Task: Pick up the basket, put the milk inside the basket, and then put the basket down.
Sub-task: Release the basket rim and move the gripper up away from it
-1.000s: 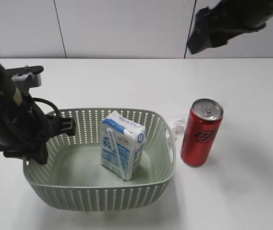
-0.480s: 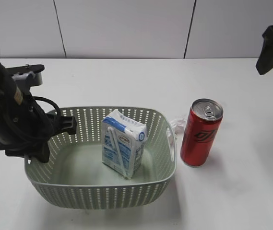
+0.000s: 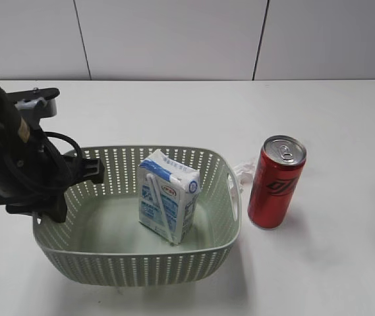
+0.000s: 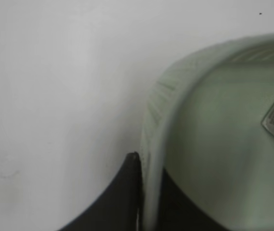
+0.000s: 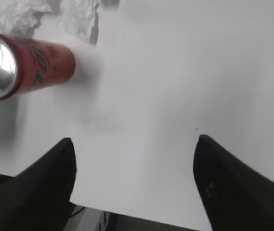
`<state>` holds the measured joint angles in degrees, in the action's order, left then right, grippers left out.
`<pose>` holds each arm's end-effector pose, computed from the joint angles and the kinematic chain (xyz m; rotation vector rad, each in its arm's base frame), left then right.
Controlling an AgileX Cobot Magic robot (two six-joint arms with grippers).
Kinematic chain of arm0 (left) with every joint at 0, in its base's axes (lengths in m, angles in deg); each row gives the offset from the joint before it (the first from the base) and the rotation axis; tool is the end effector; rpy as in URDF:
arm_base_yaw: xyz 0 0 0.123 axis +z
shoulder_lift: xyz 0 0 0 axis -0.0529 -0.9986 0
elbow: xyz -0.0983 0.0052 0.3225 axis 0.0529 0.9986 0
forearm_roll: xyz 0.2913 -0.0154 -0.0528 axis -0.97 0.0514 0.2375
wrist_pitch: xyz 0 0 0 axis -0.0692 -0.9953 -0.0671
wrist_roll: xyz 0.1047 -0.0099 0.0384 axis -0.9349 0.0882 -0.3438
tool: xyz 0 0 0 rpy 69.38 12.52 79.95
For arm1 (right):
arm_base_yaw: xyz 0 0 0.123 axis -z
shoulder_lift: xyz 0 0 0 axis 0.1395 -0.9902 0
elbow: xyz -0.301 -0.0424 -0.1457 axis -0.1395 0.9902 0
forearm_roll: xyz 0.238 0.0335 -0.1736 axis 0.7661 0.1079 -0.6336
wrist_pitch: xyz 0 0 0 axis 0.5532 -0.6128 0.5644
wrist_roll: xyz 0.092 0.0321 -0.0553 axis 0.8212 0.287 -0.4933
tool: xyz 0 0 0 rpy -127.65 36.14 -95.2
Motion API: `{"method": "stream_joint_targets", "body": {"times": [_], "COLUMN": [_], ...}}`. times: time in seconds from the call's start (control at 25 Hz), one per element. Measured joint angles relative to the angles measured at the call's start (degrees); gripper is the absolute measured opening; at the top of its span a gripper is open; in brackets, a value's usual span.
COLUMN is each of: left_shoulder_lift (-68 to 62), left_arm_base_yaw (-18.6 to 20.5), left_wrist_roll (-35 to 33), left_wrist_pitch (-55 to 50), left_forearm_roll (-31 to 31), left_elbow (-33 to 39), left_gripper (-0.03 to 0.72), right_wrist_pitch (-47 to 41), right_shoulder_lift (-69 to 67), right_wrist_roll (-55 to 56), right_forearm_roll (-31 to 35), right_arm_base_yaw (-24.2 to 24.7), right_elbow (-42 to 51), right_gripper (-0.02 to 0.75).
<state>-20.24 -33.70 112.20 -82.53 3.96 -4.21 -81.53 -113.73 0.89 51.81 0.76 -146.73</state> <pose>0.2464 -0.1839 0.2187 -0.0755 2.9754 -0.1874 0.3115 0.0487 0.3377 -0.3001 2.8521 0.1261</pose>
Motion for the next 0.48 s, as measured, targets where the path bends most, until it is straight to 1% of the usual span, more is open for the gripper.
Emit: {"method": "stream_joint_targets", "body": {"times": [0.48], "left_shoulder_lift": [0.00], "left_arm_base_yaw": [0.00], "left_wrist_roll": [0.03], "left_wrist_pitch": [0.00], "left_forearm_roll": [0.00], "left_elbow": [0.00], "left_gripper": [-0.001], "right_wrist_pitch": [4.90], "right_shoulder_lift": [27.28], "right_wrist_roll": [1.65], "right_forearm_roll": [-0.24], "right_arm_base_yaw": [0.00], "right_elbow": [25.13], "right_gripper": [0.592]}}
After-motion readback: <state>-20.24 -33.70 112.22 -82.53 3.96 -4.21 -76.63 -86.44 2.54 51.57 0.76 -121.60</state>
